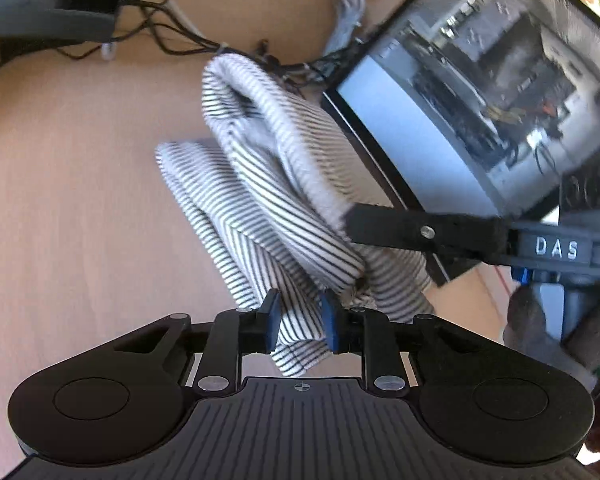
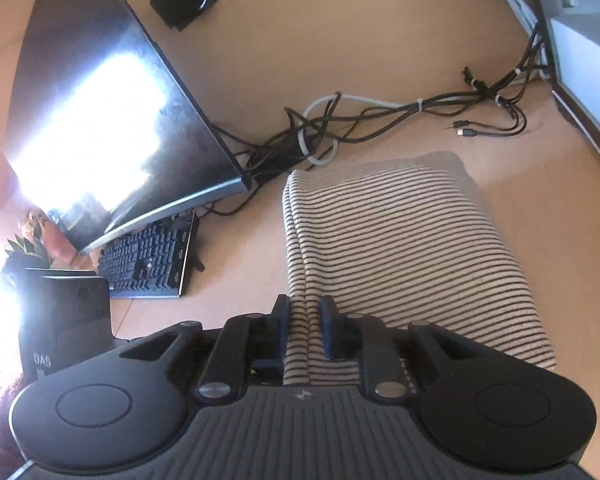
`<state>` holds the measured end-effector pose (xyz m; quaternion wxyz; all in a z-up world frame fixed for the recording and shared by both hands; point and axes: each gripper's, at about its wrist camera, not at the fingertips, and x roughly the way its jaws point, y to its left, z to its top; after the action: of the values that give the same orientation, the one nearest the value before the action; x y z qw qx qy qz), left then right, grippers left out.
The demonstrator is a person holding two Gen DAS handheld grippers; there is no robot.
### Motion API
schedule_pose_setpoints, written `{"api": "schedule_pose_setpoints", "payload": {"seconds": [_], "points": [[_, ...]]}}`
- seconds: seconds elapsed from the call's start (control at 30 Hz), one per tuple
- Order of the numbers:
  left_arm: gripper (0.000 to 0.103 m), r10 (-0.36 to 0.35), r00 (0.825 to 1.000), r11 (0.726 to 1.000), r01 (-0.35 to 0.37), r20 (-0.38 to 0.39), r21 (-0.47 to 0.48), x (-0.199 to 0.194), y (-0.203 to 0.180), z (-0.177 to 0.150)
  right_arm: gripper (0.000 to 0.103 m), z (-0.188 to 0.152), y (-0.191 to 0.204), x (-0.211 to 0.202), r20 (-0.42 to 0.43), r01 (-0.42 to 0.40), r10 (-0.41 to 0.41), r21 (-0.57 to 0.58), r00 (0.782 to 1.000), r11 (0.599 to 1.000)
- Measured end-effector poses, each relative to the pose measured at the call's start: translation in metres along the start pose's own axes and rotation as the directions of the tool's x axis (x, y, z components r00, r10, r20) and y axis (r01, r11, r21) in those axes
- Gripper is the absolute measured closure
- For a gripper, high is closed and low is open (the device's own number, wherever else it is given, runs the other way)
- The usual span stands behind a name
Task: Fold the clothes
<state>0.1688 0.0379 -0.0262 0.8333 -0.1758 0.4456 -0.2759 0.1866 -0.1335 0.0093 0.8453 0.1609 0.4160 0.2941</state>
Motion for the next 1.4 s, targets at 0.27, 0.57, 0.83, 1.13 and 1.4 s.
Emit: {"api": "schedule_pose_setpoints", "payload": {"seconds": [0.27, 0.57, 0.83, 1.13, 1.4], "points": [[0.078, 0.031, 0.999, 0.997, -0.030, -0.012, 0.077, -0.003, -0.007, 0.000, 0.053, -0.014, 0.058, 0.019, 0.079, 0.257, -0.247, -0.429, 0.966, 0.866], [0.076, 0.050, 0.998, 0.991, -0.047, -0.026, 0.127, -0.009, -0.012, -0.003, 0.064, -0.028, 0.071, 0.055, 0.086, 0.358, -0.397, -0.633, 0.914, 0.687], [0.075, 0.034, 0.999, 0.987, -0.029, -0.033, 0.157, 0.005, -0.012, 0.009, 0.090, 0.011, 0.060, -0.011, 0.079, 0.210, -0.195, -0.377, 0.978, 0.902], [0.063, 0.054, 0.997, 0.982, -0.041, -0.064, 0.187, -0.005, -0.009, 0.004, 0.091, -0.005, 0.014, 0.040, -0.092, 0.094, -0.115, -0.202, 0.989, 0.975], [0.053, 0.066, 0.993, 0.997, -0.070, 0.097, 0.040, -0.062, 0.016, 0.017, 0.085, -0.038, 0.044, 0.038, 0.028, 0.208, -0.217, -0.421, 0.976, 0.883]]}}
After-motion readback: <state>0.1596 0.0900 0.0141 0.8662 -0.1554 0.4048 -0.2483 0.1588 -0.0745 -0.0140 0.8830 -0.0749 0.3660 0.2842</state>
